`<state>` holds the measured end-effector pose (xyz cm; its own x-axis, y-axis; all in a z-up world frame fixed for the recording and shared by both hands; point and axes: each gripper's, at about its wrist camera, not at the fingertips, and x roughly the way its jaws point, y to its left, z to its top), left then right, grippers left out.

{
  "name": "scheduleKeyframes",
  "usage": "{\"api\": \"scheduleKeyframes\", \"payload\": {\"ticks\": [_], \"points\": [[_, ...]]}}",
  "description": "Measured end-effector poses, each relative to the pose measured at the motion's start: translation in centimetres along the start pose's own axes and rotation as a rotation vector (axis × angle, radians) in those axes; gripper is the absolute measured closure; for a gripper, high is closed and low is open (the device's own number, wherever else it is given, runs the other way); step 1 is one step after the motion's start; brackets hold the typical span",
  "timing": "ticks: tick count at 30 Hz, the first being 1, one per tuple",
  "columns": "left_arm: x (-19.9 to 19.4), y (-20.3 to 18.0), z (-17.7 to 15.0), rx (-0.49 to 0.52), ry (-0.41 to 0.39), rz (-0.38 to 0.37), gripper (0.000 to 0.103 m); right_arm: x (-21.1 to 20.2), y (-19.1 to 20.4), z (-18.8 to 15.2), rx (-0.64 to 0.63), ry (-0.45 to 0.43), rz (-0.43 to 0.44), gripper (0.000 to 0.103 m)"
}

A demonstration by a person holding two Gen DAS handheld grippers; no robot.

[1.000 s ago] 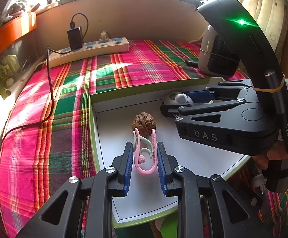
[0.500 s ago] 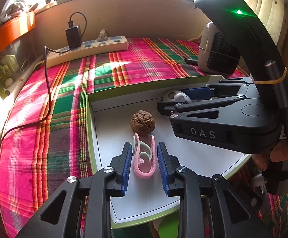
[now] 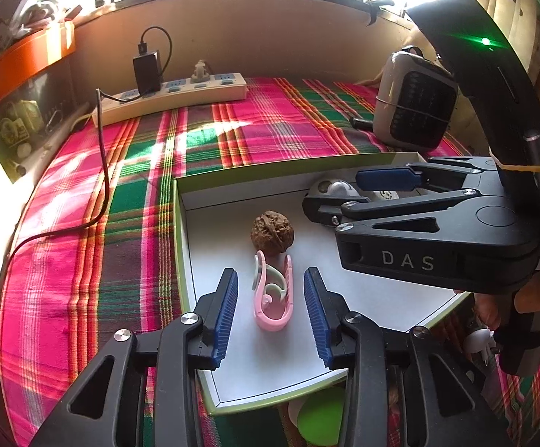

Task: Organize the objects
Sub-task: 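Lower and release the pink clip with the left gripper while the right gripper releases the face toy, then withdraw both open grippers from the box back toward the table items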

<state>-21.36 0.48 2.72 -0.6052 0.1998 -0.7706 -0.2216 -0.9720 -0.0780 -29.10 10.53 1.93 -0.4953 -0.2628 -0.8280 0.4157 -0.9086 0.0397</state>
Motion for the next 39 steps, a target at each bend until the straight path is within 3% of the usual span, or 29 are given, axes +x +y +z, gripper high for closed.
{"api": "scheduleKeyframes", "payload": {"ticks": [17,39], "points": [[-3.7,0.0,-1.3,-0.030,-0.066,-0.004,0.067,-5.1,-0.2,-2.1,0.044,-0.114,-0.026,0.044],[-7.3,0.7,-4.8,-0.090,-0.109,-0.010,0.066,-10.8,-2.1,-8.0,0.102,-0.209,-0.090,0.044]]}}
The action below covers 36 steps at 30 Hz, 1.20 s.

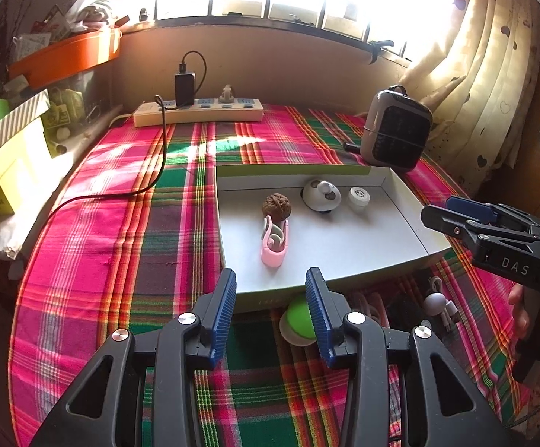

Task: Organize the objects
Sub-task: 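Withdraw both open grippers from the box back toward the table items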

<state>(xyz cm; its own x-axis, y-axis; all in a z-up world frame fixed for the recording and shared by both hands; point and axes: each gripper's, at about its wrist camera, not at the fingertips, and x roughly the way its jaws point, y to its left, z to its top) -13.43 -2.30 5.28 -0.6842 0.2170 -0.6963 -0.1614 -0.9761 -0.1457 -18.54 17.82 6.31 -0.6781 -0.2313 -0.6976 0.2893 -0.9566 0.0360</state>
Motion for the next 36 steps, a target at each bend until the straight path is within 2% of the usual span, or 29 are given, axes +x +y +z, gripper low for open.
{"api": "scheduleKeyframes", "payload": {"ticks": [8,19,27,36], "points": [[-0.5,0.5,-1.5,-0.025,0.014,-0.012,0.066,-1.8,-1.0,-2.8,-0.024,-0.008,-0.068,0.044],[-0.5,-0.1,-2.6,-0.015,0.034,-0.041,0.066,-2.9,-1.7,-6.4,-0.040,0.024,-0.100,0.044],[0.1,-0.7,-2.9,-0.011,0.057,-0.052,0.066,-2.5,-2.7,-8.6,-0.012,0.077,-0.083,0.044],[0.7,-0.9,-3.1,-0.012,0.076,-0.050,0.066,-2.0,-2.0,-9.2,-0.044,0.096,-0.039,0.044]]}}
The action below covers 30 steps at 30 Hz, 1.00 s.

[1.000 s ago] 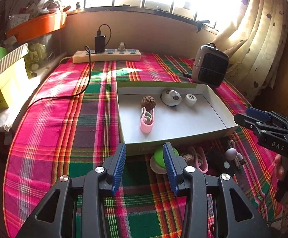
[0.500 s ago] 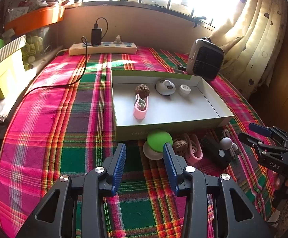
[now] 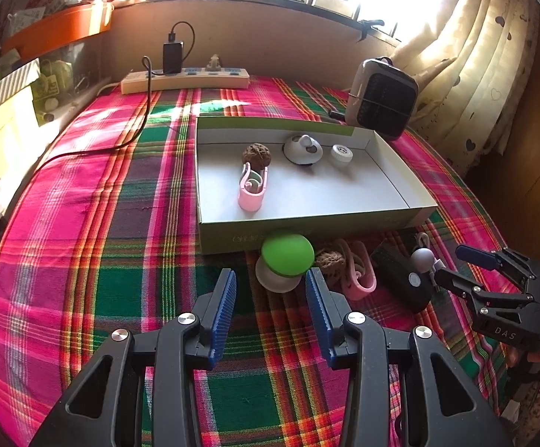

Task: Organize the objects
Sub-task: 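Withdraw both open grippers from the box back toward the table items, then grasp the green-capped mushroom toy with the left gripper while the right gripper grasps the white cable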

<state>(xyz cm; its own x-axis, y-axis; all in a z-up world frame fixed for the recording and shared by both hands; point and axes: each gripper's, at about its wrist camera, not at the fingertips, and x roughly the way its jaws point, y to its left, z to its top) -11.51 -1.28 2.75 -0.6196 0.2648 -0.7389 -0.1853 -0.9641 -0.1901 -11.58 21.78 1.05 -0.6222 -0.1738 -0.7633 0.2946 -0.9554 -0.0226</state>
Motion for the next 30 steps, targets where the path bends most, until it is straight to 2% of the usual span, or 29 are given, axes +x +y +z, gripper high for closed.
{"api": "scheduleKeyframes", "payload": {"ticks": [8,15,17,30], "points": [[0.7,-0.3,0.1,-0.002,0.014,0.006,0.066,1.1,0.3,0.2,-0.024,0.019,-0.009,0.044],[1.4,-0.4,0.2,-0.005,0.023,0.004,0.065,1.7,-1.1,0.6,-0.004,0.029,-0.068,0.044],[1.7,-0.5,0.3,-0.006,0.026,0.009,0.061,1.7,-1.5,0.7,0.002,0.032,-0.061,0.044],[2.5,-0.7,1.3,-0.038,0.014,0.015,0.061,2.3,-1.1,1.3,-0.027,0.030,-0.007,0.044]]}}
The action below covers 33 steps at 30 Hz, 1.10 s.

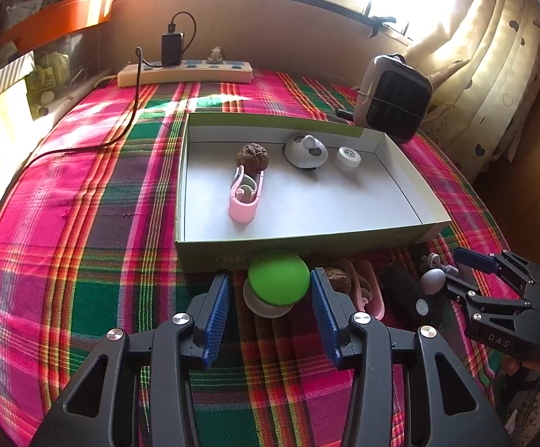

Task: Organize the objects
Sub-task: 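Grasp the green-capped mushroom toy with the left gripper while the right gripper grasps the white cable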

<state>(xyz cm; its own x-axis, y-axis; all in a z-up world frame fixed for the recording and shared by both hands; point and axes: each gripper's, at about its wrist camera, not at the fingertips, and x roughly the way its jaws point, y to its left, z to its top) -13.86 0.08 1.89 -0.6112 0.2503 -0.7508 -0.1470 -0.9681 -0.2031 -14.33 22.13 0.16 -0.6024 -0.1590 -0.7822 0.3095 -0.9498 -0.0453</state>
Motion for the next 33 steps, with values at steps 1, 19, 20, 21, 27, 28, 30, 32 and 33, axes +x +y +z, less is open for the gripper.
{"api": "scheduleKeyframes", "payload": {"ticks": [1,19,20,21,27,28,30,32,33], "points": [[0.06,0.06,0.07,-0.008,-0.001,0.002,0.061,0.01,0.02,0.01,-0.001,0.000,0.000,0.044],[0.15,0.51,0.15,-0.062,-0.002,-0.007,0.061,-0.19,0.34,0.02,0.003,-0.009,0.043,0.076],[0.11,0.54,0.14,-0.062,-0.003,-0.005,0.063,-0.18,0.31,0.02,0.004,-0.009,0.042,0.078],[0.06,0.57,0.14,-0.063,-0.005,-0.004,0.064,-0.19,0.32,0.01,0.003,-0.010,0.043,0.082],[-0.17,0.62,0.02,-0.049,-0.008,-0.001,0.072,-0.28,0.51,-0.07,-0.002,-0.010,0.041,0.087],[-0.20,0.57,-0.01,-0.043,-0.009,0.005,0.072,-0.29,0.49,-0.08,-0.001,-0.010,0.042,0.087],[-0.24,0.65,-0.06,-0.043,-0.011,0.010,0.072,-0.31,0.49,-0.09,-0.001,-0.010,0.040,0.087],[-0.30,0.66,-0.11,-0.040,-0.012,0.013,0.072,-0.33,0.52,-0.11,-0.001,-0.010,0.038,0.087],[-0.34,0.68,-0.13,-0.038,-0.014,0.021,0.072,-0.34,0.53,-0.12,-0.001,-0.010,0.037,0.087]]}}
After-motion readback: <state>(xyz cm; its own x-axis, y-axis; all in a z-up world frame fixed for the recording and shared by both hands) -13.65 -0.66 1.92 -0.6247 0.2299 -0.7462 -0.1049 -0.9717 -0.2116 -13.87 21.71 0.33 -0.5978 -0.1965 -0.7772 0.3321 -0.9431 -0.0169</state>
